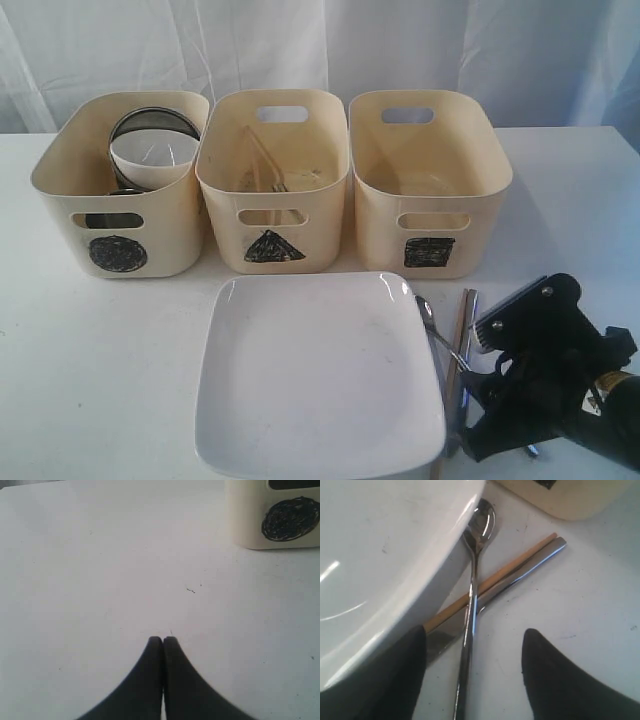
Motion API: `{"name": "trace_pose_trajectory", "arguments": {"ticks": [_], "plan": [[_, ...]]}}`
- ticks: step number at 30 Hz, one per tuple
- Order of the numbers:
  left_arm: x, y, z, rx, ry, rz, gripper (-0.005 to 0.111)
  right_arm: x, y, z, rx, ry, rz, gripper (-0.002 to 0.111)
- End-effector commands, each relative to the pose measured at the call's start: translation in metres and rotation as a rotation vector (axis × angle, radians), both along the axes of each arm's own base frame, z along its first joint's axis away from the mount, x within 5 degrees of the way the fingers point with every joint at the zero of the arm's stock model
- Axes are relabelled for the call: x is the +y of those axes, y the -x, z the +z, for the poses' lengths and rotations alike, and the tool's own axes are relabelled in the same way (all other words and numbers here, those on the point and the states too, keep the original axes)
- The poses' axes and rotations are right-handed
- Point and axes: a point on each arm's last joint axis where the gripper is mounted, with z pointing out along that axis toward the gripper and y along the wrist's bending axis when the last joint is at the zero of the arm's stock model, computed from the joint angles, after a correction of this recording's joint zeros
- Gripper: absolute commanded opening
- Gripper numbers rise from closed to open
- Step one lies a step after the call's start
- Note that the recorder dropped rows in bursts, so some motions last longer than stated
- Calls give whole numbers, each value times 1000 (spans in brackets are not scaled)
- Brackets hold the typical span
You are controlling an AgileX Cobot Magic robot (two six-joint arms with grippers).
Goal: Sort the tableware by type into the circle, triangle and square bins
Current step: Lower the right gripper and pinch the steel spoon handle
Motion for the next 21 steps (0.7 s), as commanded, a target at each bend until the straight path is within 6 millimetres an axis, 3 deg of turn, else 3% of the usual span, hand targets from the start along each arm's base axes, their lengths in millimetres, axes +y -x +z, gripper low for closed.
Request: {"name": "trace_pose_trajectory", "arguments": {"ticks": [1,17,21], "plan": [[-1,0,-1,-4,13,-5,0,2,-9,-3,-4,31,5,50],[-1,0,-1,-4,13,-5,0,11,-25,-23,83,78,14,50],[-1,0,-1,-4,13,-5,0,14,-29,-26,89,83,16,43]]}}
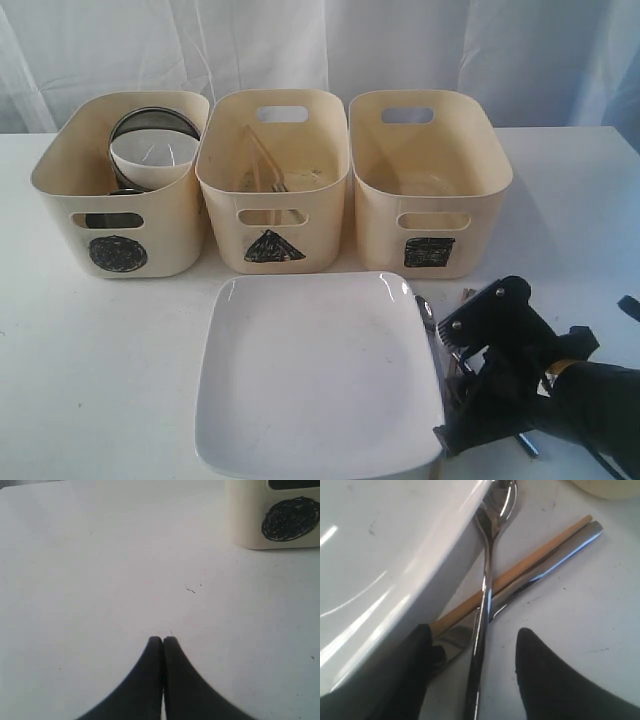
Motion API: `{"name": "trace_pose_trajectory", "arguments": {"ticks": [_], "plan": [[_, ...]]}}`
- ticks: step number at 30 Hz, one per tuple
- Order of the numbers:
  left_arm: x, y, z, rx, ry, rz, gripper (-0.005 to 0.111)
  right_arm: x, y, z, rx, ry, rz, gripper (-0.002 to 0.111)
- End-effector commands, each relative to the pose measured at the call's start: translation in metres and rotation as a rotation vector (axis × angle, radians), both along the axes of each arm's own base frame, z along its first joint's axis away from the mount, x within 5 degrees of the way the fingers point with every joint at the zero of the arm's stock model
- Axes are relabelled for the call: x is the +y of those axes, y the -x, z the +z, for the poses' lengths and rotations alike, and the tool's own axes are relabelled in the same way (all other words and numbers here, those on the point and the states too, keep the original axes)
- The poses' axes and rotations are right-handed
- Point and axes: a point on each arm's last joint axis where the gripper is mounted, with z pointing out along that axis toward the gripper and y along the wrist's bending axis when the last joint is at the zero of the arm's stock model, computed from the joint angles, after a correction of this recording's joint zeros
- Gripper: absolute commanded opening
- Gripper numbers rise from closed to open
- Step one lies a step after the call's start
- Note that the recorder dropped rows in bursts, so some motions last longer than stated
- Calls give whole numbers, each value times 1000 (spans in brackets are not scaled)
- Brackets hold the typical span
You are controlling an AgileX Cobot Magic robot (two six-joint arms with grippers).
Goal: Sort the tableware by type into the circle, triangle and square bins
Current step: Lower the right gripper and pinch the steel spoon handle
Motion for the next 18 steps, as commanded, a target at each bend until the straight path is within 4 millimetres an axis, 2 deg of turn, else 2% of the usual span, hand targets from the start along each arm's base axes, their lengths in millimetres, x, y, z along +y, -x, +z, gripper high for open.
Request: {"name": "trace_pose_trajectory", "arguments": {"ticks": [1,10,11,15,18], "plan": [[-1,0,-1,-4,13,-5,0,1,-6,-3,0,12,3,40],[-1,0,-1,-4,13,-5,0,2,-8,-16,46,38,3,22],[-1,0,-1,-4,13,-5,0,2,-8,-17,49,41,2,17],[-1,0,-1,-4,13,-5,0,2,-9,-17,32,37,0,4],[-1,0,-1,-4,13,-5,0,2,-11,-15,8,22,-30,0]]}}
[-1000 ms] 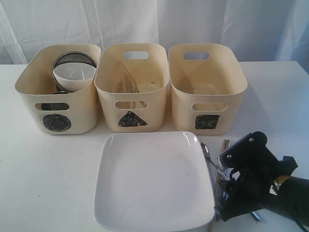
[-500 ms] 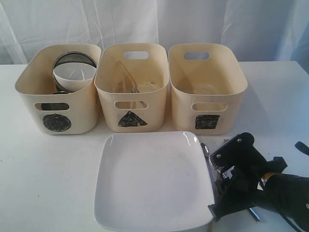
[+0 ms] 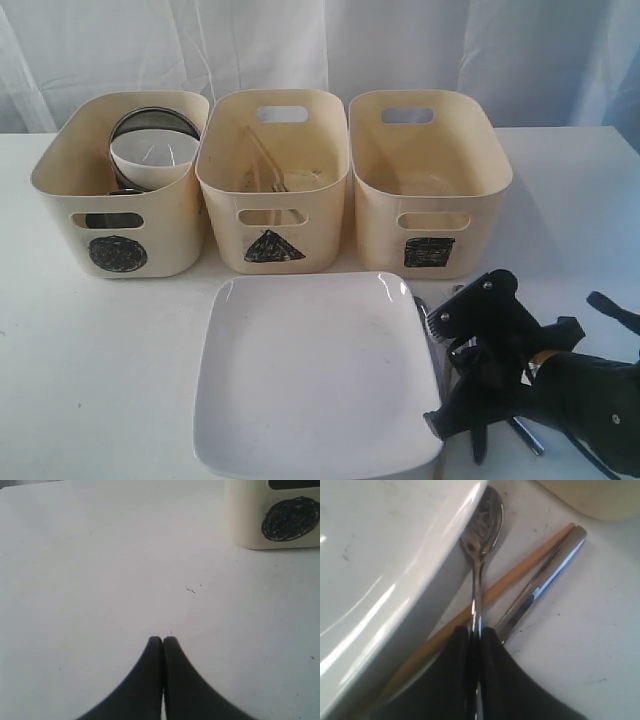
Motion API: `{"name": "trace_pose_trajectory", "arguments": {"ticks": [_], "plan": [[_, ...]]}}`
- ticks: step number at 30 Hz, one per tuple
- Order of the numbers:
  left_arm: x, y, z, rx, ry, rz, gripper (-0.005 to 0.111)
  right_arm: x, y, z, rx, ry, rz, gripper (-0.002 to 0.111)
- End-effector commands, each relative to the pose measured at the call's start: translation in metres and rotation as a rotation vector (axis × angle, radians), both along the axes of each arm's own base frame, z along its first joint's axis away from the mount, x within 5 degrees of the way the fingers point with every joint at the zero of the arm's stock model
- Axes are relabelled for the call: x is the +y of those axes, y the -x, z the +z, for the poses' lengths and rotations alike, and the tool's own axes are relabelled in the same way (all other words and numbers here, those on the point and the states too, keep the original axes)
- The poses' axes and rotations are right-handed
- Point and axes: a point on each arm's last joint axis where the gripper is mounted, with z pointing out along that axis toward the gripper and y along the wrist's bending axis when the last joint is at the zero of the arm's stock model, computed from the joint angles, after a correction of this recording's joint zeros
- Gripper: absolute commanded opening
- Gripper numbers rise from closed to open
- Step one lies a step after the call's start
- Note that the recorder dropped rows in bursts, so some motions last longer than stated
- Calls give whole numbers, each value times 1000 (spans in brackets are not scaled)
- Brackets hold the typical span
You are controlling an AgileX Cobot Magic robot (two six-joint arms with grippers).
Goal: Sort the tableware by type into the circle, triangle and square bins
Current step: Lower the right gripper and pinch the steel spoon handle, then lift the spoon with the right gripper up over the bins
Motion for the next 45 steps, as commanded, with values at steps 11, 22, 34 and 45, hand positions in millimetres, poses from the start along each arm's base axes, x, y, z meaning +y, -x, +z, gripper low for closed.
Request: {"name": "trace_pose_trajectory", "arguments": {"ticks": [11,22,34,45], "plan": [[-1,0,-1,-4,13,-5,0,-5,0,25,-66,-123,-127,0],[-1,0,-1,-4,13,-5,0,-9,15,78,-167,-257,-113,0],[-1,0,-1,-4,13,-5,0,-17,31,125,-370,-367,-87,0],[-1,0,-1,-4,13,-5,0,-13,23,147,-488,-384,-53,0]]}}
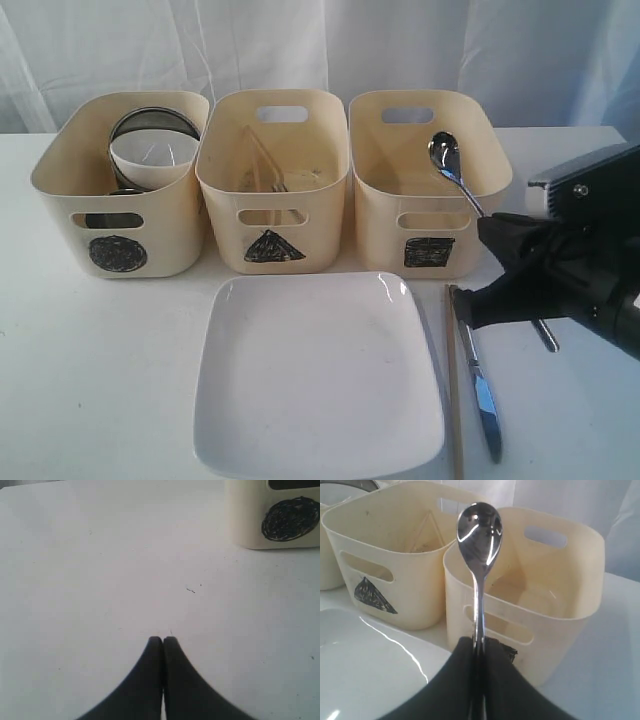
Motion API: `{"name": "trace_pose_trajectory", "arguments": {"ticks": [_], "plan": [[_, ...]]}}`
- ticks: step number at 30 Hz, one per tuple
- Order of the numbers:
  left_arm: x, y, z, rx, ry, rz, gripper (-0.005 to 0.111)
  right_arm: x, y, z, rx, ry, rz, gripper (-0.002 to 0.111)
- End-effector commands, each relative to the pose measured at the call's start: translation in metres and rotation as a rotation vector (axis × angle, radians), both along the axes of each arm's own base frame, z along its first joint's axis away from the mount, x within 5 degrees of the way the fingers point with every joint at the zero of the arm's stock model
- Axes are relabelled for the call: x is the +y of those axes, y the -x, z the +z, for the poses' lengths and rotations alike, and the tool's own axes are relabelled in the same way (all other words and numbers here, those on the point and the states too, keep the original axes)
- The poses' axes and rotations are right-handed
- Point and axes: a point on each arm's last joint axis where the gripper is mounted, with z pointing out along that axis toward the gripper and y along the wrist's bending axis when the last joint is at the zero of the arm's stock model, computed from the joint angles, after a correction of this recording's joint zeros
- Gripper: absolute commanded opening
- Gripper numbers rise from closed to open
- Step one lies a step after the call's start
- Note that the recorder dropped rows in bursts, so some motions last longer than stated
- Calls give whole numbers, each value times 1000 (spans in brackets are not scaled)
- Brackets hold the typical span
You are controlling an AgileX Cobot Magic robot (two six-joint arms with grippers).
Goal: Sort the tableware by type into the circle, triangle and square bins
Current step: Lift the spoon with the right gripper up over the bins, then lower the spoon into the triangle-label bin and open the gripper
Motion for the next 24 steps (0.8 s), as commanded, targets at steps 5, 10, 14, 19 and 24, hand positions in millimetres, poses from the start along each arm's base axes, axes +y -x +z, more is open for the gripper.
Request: {"name": "trace_pose_trajectory", "arguments": {"ticks": [5,10,14,19,24], "plan": [[-1,0,-1,-4,13,-5,0,9,-17,37,-133,-33,6,0],[-1,0,-1,-4,13,-5,0,18,-35,49,-150,-39,8,0],[-1,0,-1,-4,13,-5,0,27,-50,53,-136,-72,0,0],[-1,0,-1,-4,13,-5,0,41,-74,55,-133,-93,1,0],[-1,0,-1,-4,13,-5,0,67,-96,54,-153,-74,49,0]]}}
